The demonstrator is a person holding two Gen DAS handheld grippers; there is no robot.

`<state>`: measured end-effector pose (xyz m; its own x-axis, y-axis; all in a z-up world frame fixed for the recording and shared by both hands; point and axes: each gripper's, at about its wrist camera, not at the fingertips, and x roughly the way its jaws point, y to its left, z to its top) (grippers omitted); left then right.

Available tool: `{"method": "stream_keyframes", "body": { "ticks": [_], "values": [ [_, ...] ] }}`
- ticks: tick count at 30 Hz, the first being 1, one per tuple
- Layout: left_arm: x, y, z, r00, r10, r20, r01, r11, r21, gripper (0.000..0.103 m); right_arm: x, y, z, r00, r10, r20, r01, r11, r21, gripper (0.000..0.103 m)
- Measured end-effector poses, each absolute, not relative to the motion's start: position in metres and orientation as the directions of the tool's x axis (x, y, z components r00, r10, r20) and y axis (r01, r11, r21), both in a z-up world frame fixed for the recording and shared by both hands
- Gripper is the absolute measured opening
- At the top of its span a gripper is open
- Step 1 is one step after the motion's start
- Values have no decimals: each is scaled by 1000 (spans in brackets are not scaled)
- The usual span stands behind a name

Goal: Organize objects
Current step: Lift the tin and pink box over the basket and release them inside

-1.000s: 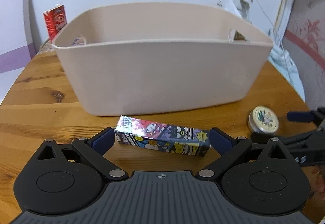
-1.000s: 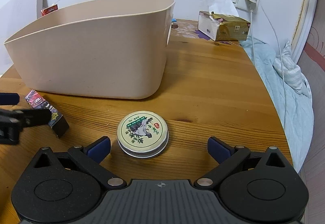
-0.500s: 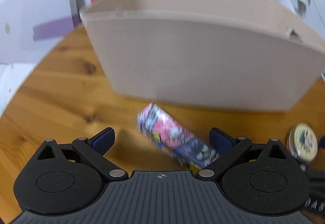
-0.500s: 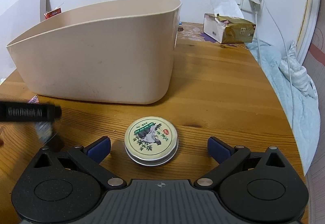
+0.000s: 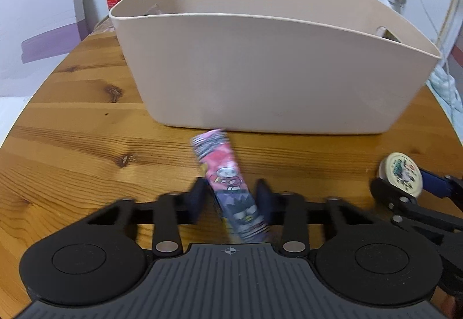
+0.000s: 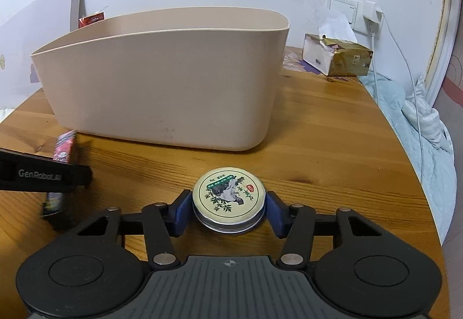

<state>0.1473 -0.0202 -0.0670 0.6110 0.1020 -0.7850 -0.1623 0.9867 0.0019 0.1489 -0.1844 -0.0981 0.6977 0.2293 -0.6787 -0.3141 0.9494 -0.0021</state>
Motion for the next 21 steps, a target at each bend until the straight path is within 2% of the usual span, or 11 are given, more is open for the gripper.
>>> {"method": "stream_keyframes", "body": {
  "ticks": [5, 12, 21],
  "values": [
    [137, -10, -60, 592, -35, -805, -122, 984, -132, 23, 143, -182, -94, 685, 217, -696, -305, 952, -3, 51],
    [123, 8, -41, 625, -70, -777, -67, 988, -142, 23, 123, -180, -69, 717, 221, -661, -311, 950, -20, 51],
    [103, 25, 6, 699, -123, -705, -10, 983, -181, 23, 104, -179, -13, 799, 258, -544, -323, 946, -26, 51]
  ]
}}
